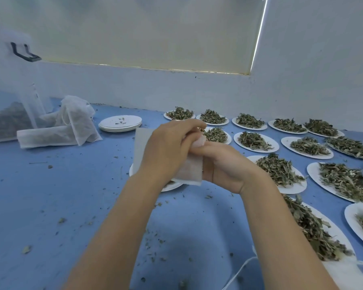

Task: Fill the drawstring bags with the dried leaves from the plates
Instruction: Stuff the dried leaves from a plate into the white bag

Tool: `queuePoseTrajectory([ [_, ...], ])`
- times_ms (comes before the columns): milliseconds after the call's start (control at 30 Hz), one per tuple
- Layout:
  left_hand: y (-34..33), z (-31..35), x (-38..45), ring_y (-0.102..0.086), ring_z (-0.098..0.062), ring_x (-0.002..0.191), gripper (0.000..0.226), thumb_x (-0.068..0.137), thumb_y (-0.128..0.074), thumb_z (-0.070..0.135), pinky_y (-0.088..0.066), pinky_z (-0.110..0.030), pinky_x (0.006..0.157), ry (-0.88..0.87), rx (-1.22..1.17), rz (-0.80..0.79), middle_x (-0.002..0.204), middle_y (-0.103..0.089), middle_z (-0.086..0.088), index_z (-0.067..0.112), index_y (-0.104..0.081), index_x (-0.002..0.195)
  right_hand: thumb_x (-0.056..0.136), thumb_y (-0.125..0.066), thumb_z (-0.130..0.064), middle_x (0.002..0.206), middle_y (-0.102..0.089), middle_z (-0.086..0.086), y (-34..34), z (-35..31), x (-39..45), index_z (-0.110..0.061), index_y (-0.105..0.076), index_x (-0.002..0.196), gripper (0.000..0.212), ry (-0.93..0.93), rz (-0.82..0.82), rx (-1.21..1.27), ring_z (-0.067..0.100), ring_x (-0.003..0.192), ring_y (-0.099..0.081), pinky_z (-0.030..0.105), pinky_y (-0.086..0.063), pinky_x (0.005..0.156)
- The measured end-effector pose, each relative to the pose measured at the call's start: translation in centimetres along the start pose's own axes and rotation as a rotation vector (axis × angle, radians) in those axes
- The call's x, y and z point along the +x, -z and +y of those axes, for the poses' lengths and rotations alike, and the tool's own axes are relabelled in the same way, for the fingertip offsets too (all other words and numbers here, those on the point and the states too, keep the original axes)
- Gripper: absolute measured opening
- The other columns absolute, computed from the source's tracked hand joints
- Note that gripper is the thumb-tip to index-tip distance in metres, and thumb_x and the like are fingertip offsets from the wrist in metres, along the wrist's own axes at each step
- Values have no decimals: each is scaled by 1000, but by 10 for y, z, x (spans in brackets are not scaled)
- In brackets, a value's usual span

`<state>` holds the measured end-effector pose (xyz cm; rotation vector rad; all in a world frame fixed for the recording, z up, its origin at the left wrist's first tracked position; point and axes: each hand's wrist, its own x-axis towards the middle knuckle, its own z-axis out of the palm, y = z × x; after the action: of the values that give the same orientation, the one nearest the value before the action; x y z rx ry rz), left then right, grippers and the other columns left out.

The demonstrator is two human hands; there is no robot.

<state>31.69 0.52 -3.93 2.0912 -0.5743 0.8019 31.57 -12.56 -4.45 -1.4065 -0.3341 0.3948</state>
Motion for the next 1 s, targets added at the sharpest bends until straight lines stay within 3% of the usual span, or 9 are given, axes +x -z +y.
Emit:
queuePoseTrajectory([
  [133,10,3,-11,-54,-21,106,39,81,-51,12,-33,-22,93,-108,170,-139,113,-63,-1,15,-60,118,96,-41,-6,95,-69,10,-1,-5,-1,-1,-62,105,24,26,40,152,20,83,-68,33,-57,65],
  [267,24,-3,-20,-45,-25,116,78,61,-62,29,-29,-29,103,-255,409,-344,127,-49,-8,6,-45,133,94,-37,-5,111,-64,18,-13,-7,-1,5,-57,119,34,30,-6,188,29,98,-64,42,-55,80],
  [333,30,-12,-20,-49,-32,108,81,58,-75,28,-36,-37,98,-282,489,-350,119,-51,-16,-2,-47,128,93,-40,-6,107,-64,17,-19,-11,1,4,-60,115,32,8,-11,122,28,95,-64,42,-54,80],
  [467,34,-28,-19,-53,-34,88,51,67,-72,16,-43,-44,76,-150,499,-292,95,-56,-16,-2,-55,111,93,-47,-13,90,-70,9,-38,-27,12,-8,-72,84,27,-41,-90,-39,20,83,-68,37,-56,77],
  [567,41,-48,-19,-50,-30,91,34,78,-58,12,-41,-40,75,-61,487,-257,97,-52,-12,2,-52,109,94,-53,-22,102,-68,15,-53,-32,28,-1,-65,103,25,-88,-53,-246,24,93,-67,39,-54,89],
  [700,64,-78,-27,-49,-32,97,49,73,-68,14,-33,-34,68,67,511,-211,111,-50,-12,5,-47,118,91,-57,-21,95,-71,10,-55,-27,42,-5,-68,104,23,-32,113,-442,17,78,-67,28,-56,76],
  [833,76,-102,-37,-45,-28,101,57,72,-69,18,-27,-30,69,142,564,-240,114,-47,-6,13,-44,123,89,-58,-24,112,-67,-1,-35,-4,55,-19,-69,109,24,8,416,-1059,13,98,-62,26,-48,86],
  [900,76,-110,-39,-45,-24,102,57,72,-68,20,-31,-30,69,217,518,-266,113,-44,-1,18,-42,124,85,-65,-37,118,-63,-2,-27,12,57,-22,-64,116,35,-75,423,-1168,14,104,-57,26,-44,85],
  [1000,72,-120,-38,-44,-21,102,60,71,-68,24,-34,-30,70,297,451,-286,112,-42,3,24,-41,125,75,-71,-50,124,-55,-1,-17,29,61,-31,-54,126,57,-146,345,-1109,15,110,-51,26,-37,81],
])
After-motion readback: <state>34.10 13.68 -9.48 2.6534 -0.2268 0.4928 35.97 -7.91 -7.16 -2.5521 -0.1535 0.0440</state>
